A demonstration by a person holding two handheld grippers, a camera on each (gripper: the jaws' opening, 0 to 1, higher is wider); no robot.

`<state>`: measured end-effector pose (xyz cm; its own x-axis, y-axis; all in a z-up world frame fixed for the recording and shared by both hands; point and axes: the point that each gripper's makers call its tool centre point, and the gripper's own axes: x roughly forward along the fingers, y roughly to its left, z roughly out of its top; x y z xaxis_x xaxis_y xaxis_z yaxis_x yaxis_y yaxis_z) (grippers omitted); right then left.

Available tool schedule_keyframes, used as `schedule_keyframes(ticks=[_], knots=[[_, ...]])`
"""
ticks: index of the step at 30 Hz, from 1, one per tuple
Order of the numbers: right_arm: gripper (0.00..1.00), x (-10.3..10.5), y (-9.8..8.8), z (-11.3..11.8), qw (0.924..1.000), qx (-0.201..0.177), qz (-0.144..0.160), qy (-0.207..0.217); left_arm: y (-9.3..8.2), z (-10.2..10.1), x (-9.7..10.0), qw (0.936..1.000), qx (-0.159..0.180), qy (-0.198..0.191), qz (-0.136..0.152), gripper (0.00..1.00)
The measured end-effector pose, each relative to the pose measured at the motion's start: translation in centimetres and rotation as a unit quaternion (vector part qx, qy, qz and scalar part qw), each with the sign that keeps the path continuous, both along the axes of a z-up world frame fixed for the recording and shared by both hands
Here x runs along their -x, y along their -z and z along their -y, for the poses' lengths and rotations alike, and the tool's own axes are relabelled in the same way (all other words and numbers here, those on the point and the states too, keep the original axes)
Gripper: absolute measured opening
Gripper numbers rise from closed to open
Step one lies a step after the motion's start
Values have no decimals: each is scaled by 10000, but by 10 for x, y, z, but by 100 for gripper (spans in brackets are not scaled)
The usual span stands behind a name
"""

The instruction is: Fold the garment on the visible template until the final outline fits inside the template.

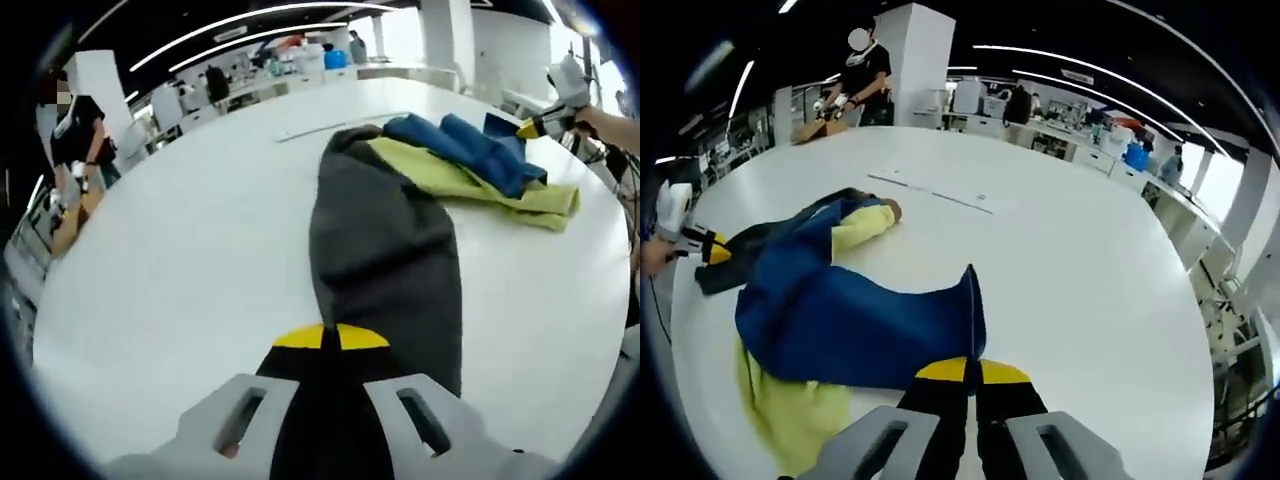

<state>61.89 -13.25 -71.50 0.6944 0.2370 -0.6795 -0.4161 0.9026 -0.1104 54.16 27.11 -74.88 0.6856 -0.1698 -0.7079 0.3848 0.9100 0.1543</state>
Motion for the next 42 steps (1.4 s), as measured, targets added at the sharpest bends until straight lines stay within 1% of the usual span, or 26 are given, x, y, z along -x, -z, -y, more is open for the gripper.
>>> schedule_keyframes(ticks=[1, 3, 9, 18, 24, 28, 31, 34, 35, 42], knots=[[0, 0, -1, 3, 10000, -28, -4, 88, 0, -4, -1, 10000, -85, -32, 15, 0], [0, -1, -4, 10, 9997, -84, 53, 241, 0, -10, -4, 9999, -133, -85, 36, 0], [0, -3, -7, 34, 9979, -26, 163, 620, -2, -22, -8, 9993, -324, -169, 51, 0], [0, 3, -7, 61, 9952, 30, 178, 961, -3, -27, -11, 9989, -397, -249, 53, 0], [0, 7, -6, 79, 9920, 28, 167, 1253, -4, -34, -15, 9987, -359, -369, 55, 0], [0, 12, -4, 95, 9891, 132, 161, 1456, -4, -38, -17, 9984, -377, -407, 58, 0], [0, 17, -4, 113, 9850, 301, 201, 1690, -4, -43, -18, 9980, -421, -457, 68, 0], [0, 23, -1, 128, 9815, 259, 155, 1893, -4, -48, -19, 9978, -361, -549, 64, 0], [0, 27, 0, 135, 9796, 299, 137, 1981, -4, -49, -19, 9976, -379, -570, 72, 0], [0, 45, 6, 159, 9755, 503, 83, 2141, -4, -59, -22, 9968, -494, -625, 74, 0]])
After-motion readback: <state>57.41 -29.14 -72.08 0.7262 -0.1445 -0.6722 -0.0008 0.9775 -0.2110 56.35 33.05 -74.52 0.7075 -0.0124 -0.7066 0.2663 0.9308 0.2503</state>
